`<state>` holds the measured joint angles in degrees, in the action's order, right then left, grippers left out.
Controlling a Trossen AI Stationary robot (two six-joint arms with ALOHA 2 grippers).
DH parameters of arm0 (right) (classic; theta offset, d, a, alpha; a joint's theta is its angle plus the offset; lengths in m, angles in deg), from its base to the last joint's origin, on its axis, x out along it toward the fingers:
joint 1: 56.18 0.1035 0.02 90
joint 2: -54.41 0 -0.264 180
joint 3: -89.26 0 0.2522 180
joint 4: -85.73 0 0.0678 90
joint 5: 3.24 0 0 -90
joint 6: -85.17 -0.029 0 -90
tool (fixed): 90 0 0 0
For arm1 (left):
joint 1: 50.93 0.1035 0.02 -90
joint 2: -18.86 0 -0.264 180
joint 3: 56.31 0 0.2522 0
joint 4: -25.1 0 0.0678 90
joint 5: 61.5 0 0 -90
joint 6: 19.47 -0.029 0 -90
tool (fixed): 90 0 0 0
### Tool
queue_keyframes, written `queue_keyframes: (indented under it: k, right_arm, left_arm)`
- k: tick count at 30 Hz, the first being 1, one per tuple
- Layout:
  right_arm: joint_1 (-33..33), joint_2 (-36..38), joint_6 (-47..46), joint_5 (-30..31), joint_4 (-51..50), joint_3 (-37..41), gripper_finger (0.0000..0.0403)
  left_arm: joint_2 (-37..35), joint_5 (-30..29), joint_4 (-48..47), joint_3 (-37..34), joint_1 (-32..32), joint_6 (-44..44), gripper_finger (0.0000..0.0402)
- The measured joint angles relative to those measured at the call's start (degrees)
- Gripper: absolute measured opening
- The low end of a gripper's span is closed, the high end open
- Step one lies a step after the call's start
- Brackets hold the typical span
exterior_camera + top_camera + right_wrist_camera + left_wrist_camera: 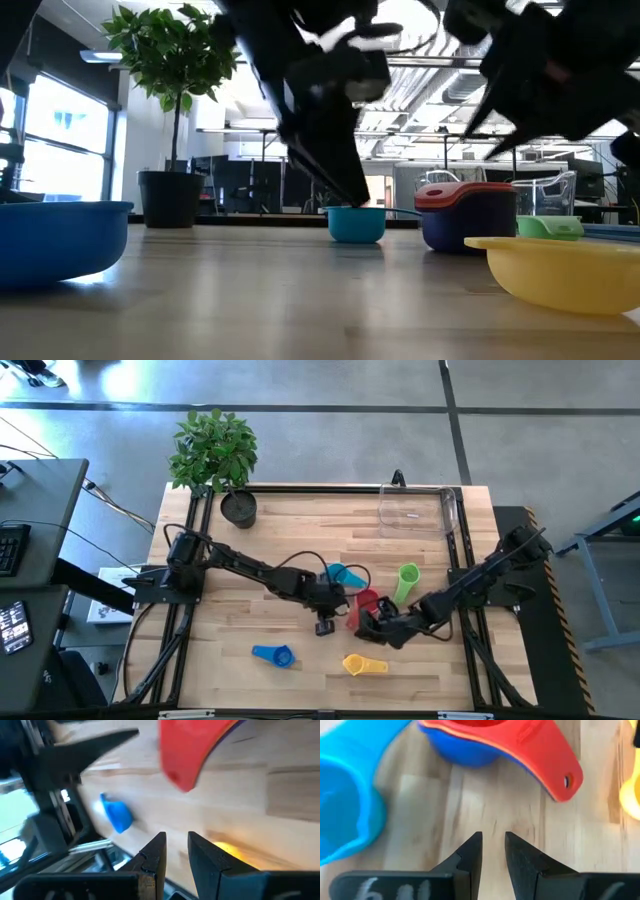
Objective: Nest measuring cups in basket
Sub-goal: Stack the light blue measuring cup on top of the red measuring cup
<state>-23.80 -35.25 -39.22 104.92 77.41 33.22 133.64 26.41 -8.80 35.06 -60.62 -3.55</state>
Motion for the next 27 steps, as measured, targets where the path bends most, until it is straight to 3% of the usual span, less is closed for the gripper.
queue_keyframes:
  k: [9, 14, 21, 27]
  right_arm:
    - [0.0, 0.0, 8.5, 10.5, 11.4, 0.0, 0.0071]
    - [-2.7, 0.0, 16.4, 16.2, 15.0, 0.0, 0.0071]
    - [-10.3, 0.0, 33.4, 16.0, 23.2, 0.0, 0.0071]
    - [-18.0, 0.1, 54.0, 8.0, 32.7, -0.1, 0.0071]
  left_arm:
    - [-9.7, -0.9, -11.7, 0.0, 1.8, -6.8, 0.0074]
    - [-16.3, -5.2, -16.3, 0.0, 2.9, -11.6, 0.0074]
    - [-25.5, -9.6, -19.2, 0.0, 5.5, -14.7, 0.0074]
    - [-32.7, -12.2, -21.5, 0.0, 9.2, -12.8, 0.0074]
